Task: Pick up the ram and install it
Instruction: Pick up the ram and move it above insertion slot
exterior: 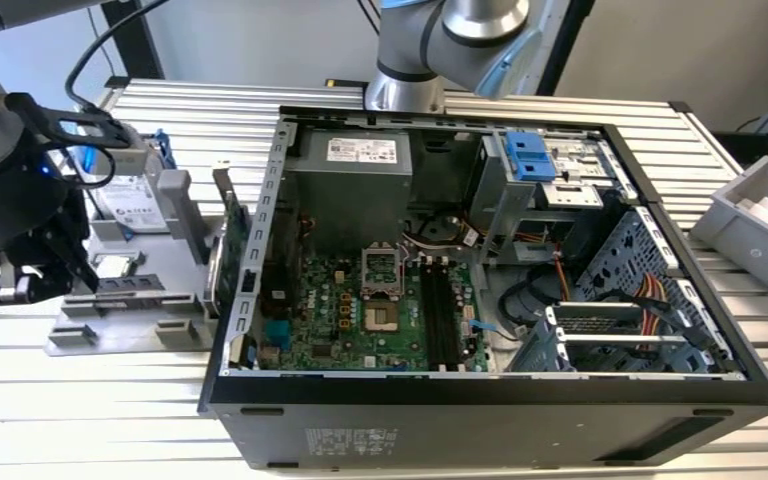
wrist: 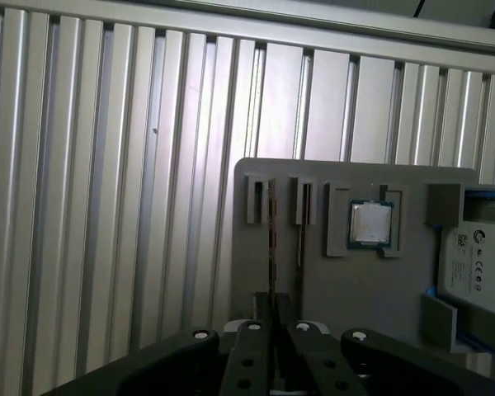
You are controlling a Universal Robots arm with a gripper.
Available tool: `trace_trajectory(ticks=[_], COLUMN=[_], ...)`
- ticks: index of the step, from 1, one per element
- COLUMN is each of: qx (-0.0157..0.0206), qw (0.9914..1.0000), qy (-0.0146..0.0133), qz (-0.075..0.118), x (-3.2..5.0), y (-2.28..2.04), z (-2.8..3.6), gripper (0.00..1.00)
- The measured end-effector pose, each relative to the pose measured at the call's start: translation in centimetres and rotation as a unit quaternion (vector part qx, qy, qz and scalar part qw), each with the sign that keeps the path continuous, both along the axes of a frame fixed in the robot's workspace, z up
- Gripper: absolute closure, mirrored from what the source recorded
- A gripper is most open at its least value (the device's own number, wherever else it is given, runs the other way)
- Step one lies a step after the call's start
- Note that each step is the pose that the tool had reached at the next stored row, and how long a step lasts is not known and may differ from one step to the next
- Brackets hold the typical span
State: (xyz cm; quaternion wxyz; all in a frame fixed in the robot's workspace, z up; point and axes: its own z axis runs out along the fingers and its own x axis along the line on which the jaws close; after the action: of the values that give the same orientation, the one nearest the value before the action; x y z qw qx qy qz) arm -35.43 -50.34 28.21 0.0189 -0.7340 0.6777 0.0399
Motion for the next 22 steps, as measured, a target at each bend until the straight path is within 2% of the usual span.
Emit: trace_trajectory(ticks=[22], qx=[0.0001], qw=[1.0], qy=[-0.0002], qz=[0.0], x=[0.0], y=[0.0], z=[2.34], gripper=[1.0])
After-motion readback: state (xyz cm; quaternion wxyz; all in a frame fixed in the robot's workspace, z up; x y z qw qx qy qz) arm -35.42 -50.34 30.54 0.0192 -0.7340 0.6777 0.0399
